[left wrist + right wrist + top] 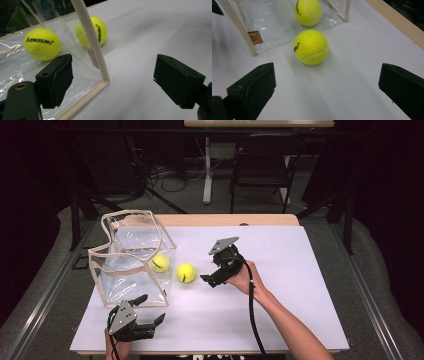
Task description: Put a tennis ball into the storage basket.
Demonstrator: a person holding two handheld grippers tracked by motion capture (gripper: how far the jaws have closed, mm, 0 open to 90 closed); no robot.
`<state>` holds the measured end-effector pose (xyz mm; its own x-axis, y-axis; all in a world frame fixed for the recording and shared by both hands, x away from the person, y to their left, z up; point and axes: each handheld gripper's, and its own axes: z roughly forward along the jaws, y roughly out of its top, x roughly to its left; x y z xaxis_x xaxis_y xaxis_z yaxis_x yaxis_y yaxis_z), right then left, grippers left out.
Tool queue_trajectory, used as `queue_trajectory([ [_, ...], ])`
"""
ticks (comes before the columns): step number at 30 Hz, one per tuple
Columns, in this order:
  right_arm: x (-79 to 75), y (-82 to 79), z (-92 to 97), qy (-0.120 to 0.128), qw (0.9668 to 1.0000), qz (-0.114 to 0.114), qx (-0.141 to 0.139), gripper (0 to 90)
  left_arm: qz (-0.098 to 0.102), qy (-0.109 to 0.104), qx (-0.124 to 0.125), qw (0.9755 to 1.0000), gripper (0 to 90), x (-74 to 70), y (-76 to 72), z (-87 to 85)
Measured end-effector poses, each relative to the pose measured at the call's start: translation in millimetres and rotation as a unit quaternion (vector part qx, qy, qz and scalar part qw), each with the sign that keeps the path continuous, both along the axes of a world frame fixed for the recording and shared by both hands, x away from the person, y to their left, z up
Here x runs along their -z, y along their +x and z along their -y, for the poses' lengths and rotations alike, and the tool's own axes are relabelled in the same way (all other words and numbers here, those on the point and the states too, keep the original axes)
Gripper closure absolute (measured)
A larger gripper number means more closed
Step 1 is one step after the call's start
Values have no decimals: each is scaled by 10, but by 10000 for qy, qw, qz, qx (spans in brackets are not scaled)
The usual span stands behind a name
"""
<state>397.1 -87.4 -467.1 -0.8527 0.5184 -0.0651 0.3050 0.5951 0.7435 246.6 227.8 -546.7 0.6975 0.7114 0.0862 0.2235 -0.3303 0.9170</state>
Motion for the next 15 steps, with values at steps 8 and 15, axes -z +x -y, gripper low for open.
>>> queue_trajectory([
  [8, 91, -43, -29, -25, 10000, -53, -20, 5, 14, -14, -15, 10000, 159, 2, 3, -11],
  [15, 139, -69, -100, -42, 10000, -37, -80, 4, 22, -4, -18, 10000, 159, -2, -1, -13],
])
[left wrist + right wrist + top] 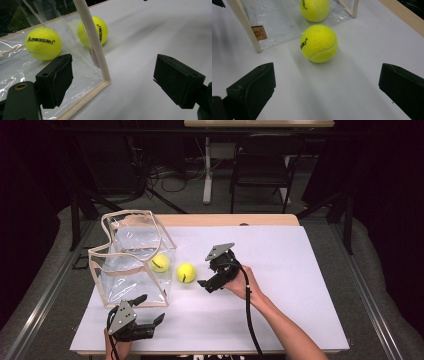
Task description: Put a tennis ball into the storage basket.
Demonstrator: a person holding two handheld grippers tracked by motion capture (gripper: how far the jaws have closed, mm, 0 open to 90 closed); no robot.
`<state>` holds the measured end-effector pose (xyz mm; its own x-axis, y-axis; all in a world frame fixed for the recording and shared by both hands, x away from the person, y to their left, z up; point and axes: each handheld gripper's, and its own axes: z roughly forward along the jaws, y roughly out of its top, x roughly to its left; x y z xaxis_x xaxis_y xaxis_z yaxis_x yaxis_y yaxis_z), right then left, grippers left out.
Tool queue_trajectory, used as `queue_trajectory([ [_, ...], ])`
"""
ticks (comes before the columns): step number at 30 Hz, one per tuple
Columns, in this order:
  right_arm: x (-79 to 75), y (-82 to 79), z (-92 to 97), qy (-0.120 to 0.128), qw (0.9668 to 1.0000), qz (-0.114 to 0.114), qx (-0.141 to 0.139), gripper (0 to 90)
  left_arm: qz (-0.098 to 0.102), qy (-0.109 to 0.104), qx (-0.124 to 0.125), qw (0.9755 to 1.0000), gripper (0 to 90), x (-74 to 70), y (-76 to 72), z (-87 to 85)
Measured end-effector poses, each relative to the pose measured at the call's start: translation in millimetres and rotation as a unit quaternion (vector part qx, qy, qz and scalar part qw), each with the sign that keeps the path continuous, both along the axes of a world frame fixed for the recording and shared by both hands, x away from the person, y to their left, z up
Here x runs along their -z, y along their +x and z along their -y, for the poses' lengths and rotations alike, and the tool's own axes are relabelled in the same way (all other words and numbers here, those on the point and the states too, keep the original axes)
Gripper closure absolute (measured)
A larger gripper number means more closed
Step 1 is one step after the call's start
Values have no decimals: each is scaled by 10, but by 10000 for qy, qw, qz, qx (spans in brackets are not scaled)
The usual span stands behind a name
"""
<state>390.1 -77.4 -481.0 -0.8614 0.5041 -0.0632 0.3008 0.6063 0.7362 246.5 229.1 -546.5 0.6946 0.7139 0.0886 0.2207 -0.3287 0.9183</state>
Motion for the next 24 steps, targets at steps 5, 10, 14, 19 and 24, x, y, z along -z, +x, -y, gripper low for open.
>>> queue_trajectory([
  [5, 31, -6, -48, -10, 10000, -11, -27, 3, 0, 3, 0, 10000, 159, -1, -1, 1],
  [10, 76, 8, -95, -6, 10000, -60, -53, 1, -1, 3, 2, 10000, 159, -2, -1, 10],
  [14, 114, 16, -141, -20, 10000, -64, -74, 0, -14, 1, 20, 10000, 159, 0, 3, 9],
  [19, 149, 36, -182, -12, 9999, -100, -77, 0, -14, 6, 43, 10000, 159, 0, 7, 13],
  [24, 187, 81, -223, -14, 9999, -97, -54, 0, -21, 9, 39, 10000, 159, 0, 7, 18],
])
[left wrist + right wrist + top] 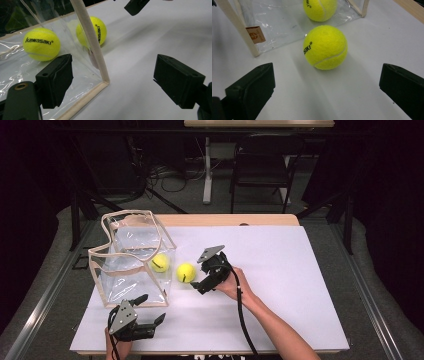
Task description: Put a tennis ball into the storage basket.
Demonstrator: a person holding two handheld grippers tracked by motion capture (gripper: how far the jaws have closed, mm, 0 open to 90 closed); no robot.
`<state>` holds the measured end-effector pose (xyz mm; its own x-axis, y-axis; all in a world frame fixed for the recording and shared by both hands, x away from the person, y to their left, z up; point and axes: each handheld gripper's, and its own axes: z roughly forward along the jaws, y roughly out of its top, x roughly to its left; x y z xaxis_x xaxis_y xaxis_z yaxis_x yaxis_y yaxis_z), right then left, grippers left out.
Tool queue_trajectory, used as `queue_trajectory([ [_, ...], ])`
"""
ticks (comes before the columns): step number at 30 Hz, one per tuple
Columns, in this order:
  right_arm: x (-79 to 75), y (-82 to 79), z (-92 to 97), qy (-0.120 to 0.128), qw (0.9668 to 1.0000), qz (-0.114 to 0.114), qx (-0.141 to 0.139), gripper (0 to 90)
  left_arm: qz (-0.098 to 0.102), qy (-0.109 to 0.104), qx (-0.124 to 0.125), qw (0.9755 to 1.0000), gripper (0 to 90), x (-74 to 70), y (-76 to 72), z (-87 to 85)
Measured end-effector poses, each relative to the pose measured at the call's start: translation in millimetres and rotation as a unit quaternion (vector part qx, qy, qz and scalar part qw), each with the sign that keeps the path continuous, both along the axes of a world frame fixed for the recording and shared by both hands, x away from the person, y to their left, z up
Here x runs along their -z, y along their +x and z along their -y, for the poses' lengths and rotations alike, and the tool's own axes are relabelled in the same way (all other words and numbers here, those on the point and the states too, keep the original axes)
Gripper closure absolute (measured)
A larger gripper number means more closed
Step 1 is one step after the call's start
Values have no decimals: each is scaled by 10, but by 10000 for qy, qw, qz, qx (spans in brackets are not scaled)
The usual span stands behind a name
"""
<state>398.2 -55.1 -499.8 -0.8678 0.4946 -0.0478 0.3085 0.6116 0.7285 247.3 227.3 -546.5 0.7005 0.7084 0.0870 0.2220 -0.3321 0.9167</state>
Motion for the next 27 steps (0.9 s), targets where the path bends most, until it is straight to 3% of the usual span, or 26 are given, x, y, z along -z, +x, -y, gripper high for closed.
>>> queue_trajectory([
  [27, 182, 218, -334, -80, 9999, -89, -81, 3, -8, -19, 4, 10000, 160, 2, 2, 4],
])
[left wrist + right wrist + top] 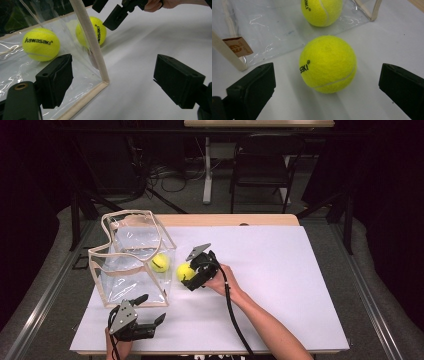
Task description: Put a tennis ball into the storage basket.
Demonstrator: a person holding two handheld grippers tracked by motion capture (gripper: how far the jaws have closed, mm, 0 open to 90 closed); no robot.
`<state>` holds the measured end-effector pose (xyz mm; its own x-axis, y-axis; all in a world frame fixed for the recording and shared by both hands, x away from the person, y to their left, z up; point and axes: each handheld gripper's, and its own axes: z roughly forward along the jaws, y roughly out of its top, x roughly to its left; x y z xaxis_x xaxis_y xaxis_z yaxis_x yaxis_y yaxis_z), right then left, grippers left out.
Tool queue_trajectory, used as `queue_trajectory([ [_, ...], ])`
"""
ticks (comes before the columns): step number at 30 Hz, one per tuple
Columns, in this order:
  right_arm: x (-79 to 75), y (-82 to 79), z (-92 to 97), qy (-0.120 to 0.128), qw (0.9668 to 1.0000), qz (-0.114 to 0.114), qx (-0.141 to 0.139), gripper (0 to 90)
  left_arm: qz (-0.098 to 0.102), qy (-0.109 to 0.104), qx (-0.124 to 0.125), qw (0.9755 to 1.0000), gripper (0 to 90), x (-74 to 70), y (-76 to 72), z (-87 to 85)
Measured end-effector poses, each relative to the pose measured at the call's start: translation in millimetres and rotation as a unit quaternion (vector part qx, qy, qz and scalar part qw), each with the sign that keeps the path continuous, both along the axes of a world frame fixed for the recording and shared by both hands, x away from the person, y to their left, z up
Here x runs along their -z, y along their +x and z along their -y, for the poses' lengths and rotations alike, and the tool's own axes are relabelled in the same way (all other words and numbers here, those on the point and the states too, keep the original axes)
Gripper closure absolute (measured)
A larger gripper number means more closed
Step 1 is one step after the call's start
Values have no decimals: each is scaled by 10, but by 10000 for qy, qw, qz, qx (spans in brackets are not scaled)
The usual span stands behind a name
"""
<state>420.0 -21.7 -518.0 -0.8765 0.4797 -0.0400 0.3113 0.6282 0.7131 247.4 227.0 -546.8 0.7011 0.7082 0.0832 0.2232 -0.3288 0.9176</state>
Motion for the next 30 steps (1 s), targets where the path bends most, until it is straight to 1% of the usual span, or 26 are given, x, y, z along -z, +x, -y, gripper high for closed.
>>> queue_trajectory([
  [5, 46, 42, -71, -33, 10000, -33, -36, 3, 2, 6, 4, 10000, 159, 0, 1, -3],
  [10, 109, 70, -125, -97, 9999, -92, -16, 1, 5, 3, 7, 10000, 160, 1, 4, -5],
  [15, 169, 97, -148, -116, 9998, -166, 2, 9, -1, -2, 1, 10000, 159, 1, 1, 1],
  [18, 191, 112, -155, -138, 9998, -148, -4, 18, -8, 5, 7, 10000, 159, 2, 3, 2],
  [24, 210, 118, -170, -195, 9997, -138, 31, 88, -5, 1, 2, 10000, 159, 2, 2, 0],
  [26, 220, 119, -173, -192, 9997, -144, 25, 138, 0, -1, 17, 10000, 160, 2, 1, 2],
  [30, 250, 135, -175, -232, 9996, -158, 54, 163, -4, 2, 5, 10000, 159, 2, 1, 0],
])
